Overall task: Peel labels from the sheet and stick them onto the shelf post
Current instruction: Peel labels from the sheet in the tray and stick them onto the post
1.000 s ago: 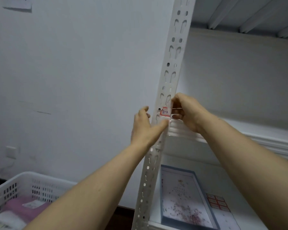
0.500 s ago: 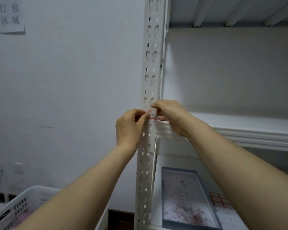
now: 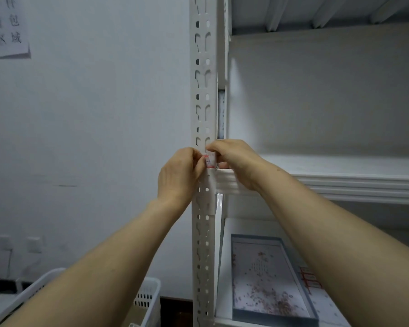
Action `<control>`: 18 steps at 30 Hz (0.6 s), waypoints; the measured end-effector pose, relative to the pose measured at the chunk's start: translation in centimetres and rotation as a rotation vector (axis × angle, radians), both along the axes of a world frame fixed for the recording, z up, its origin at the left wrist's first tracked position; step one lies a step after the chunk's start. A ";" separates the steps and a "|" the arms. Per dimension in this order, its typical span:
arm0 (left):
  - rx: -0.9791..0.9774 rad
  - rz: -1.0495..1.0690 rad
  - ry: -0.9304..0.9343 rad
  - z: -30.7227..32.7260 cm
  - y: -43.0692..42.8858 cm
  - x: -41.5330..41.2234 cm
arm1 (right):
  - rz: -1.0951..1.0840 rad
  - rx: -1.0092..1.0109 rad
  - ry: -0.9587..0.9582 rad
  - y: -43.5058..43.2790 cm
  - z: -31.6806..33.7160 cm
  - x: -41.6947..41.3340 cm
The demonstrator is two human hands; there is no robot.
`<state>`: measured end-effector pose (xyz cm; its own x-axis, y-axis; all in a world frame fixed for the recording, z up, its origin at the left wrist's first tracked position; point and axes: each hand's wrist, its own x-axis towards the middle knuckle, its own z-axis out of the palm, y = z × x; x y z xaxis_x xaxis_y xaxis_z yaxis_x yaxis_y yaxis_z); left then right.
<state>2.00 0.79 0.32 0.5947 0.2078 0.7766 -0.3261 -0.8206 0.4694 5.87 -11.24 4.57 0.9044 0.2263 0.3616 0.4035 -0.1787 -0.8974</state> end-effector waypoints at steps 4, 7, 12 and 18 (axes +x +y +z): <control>0.067 0.056 0.024 -0.1 -0.1 -0.2 | -0.005 -0.006 0.002 0.0 0.0 0.0; 0.064 0.049 -0.006 -0.6 0.0 -0.2 | -0.012 -0.004 0.004 0.0 0.0 0.1; 0.052 0.055 -0.100 -1.5 0.4 -0.1 | -0.019 -0.008 0.001 0.2 -0.1 0.2; 0.081 -0.012 -0.209 -1.4 0.5 0.7 | -0.008 -0.003 0.000 0.1 -0.2 0.4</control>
